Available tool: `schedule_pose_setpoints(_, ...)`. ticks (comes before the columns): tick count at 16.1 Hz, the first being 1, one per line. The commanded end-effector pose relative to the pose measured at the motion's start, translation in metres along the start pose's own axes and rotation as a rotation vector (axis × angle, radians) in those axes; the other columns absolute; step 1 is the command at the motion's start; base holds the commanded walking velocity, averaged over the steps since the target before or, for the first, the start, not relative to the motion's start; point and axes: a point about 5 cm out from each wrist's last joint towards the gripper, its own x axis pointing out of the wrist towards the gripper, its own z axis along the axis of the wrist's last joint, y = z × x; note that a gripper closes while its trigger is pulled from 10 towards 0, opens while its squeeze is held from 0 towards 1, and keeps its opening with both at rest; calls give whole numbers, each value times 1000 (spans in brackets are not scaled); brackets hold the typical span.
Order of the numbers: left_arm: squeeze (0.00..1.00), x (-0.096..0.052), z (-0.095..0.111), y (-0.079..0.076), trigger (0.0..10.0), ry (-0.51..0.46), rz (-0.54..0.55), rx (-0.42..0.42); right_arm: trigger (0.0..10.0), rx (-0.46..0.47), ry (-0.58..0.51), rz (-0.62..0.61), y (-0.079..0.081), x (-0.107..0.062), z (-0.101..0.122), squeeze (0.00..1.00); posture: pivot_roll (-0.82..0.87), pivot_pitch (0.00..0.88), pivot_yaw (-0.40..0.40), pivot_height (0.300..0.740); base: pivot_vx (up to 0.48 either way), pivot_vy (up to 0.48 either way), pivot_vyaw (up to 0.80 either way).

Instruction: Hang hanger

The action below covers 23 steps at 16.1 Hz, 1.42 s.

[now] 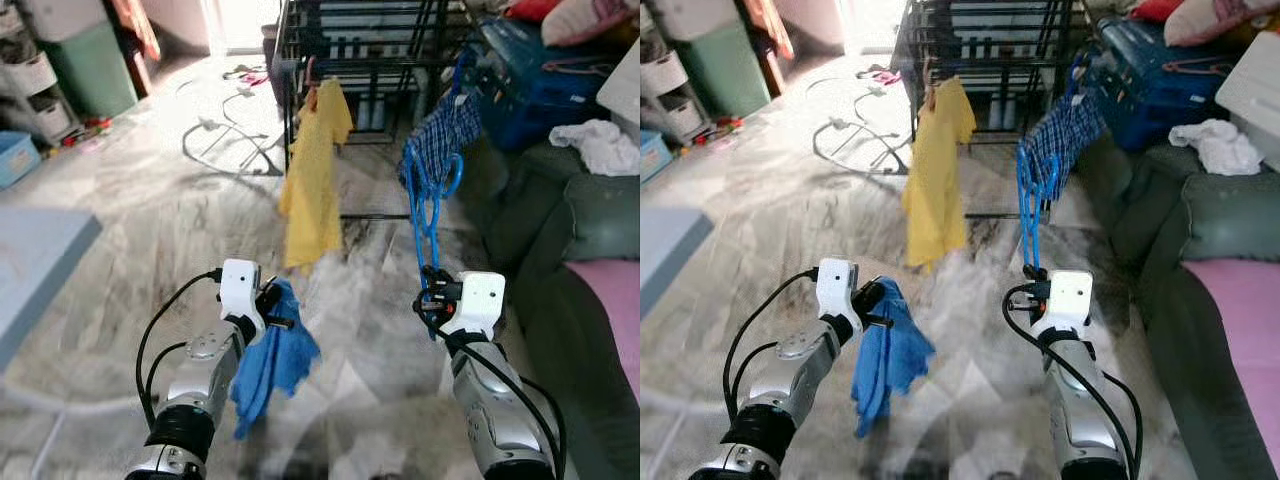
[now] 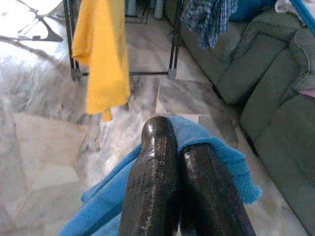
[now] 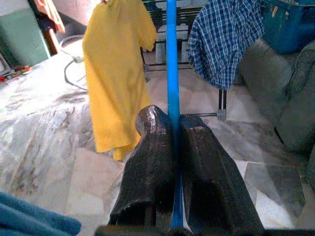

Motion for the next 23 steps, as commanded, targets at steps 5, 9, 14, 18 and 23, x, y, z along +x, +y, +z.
schedule_pose_setpoints(5, 0, -2, 4, 2, 10000, 3, -13, 39, 10000, -7, -1, 26, 2, -5, -1, 0, -266, 0, 35, 740, -313, 0, 0)
schedule_pose_setpoints(9, 0, -5, 1, 3, 10000, 9, -28, 50, 10000, -16, 15, 51, 6, -7, -4, 0, -259, 0, 24, 740, -60, 0, 0)
schedule_pose_setpoints(14, 0, -15, -11, 3, 10000, 35, -32, 54, 10000, -20, 25, 78, 11, -6, -5, 0, -242, 0, 21, 740, 0, 0, 0)
schedule_pose_setpoints(18, 0, -19, -3, 3, 10000, 10, -53, 77, 10000, -11, 29, 105, 19, -3, -5, 0, -205, 0, 20, 740, 0, 0, 0)
schedule_pose_setpoints(23, 0, -9, 35, 9, 10000, -126, 5, 158, 10000, -56, 40, 214, 21, -3, -7, 0, -171, 0, 8, 740, 0, 0, 0)
